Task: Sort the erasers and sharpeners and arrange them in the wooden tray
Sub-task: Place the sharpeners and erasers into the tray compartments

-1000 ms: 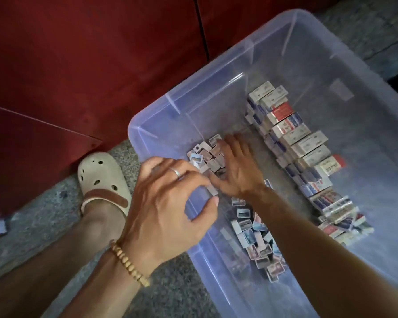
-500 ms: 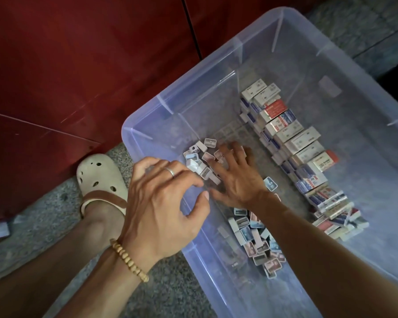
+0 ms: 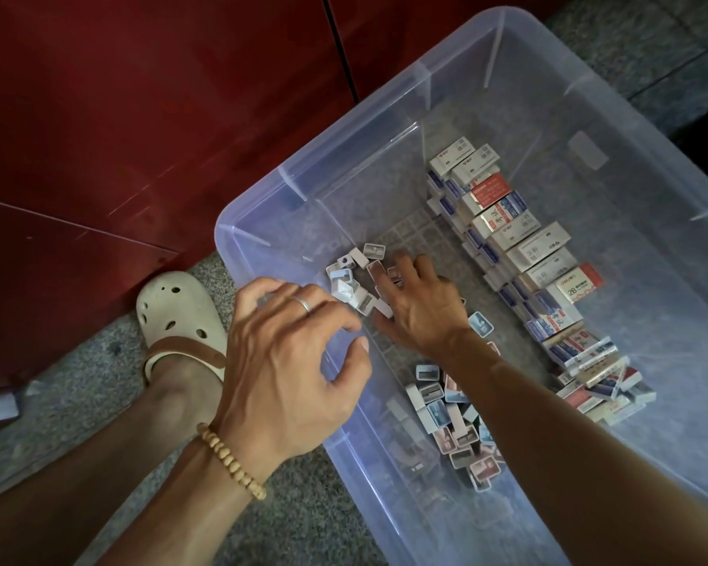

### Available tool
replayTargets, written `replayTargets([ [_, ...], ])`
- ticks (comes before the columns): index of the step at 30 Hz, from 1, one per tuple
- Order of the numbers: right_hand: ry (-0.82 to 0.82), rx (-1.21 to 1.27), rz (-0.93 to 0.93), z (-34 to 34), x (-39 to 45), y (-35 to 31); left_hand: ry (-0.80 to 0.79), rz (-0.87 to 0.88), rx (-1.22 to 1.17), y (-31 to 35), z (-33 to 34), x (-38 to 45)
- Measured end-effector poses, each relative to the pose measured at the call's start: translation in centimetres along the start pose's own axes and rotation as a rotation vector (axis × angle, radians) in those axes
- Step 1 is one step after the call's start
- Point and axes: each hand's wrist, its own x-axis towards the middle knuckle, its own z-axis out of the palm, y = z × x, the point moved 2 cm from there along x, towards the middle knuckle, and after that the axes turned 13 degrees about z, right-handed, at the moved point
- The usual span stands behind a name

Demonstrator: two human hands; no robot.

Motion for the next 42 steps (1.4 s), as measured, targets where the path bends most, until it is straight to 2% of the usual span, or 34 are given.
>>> replayTargets([
  [10,-0.023,0.119,0.021,-0.6,-0.3,-1.0,-0.007,-0.011,-0.001,0.0,0.0,-0.1],
  [14,-0.151,0.271,0.185,-1.4,0.0,-0.9,-0.011,-0.019,-0.014,0.1,0.0,0.0],
  [16,-0.188,0.460,0.319,-2.0,0.7,-0.7,-0.022,-0.025,-0.025,0.1,-0.1,0.0],
  [18,-0.234,0.744,0.485,-2.8,1.3,-0.4,-0.035,-0.028,-0.034,0.1,-0.2,0.0],
  [20,-0.346,1.065,0.651,-3.7,1.1,-0.2,-0.045,-0.032,-0.051,0.1,-0.3,0.0],
  [22,-0.451,1.379,0.765,-4.9,-0.1,-0.3,-0.040,-0.036,-0.072,0.1,-0.6,0.0],
  [24,-0.478,1.675,0.835,-6.6,-1.3,-0.5,-0.023,-0.040,-0.106,0.1,-1.0,0.1],
  [27,-0.485,2.016,0.826,-10.5,-2.8,-1.6,-0.004,-0.077,-0.187,0.4,-2.2,0.2],
  [32,-0.505,2.258,0.661,-18.3,-4.4,-4.8,-0.004,-0.183,-0.370,1.4,-5.1,1.1],
  [34,-0.501,2.321,0.644,-20.8,-4.7,-5.9,0.020,-0.188,-0.400,2.0,-6.6,1.6],
  [38,-0.394,2.386,0.686,-24.5,-5.0,-7.3,0.114,-0.159,-0.379,3.3,-9.7,2.6],
  [42,-0.362,2.386,0.644,-27.2,-5.4,-8.3,0.153,-0.120,-0.403,4.0,-12.7,3.4],
])
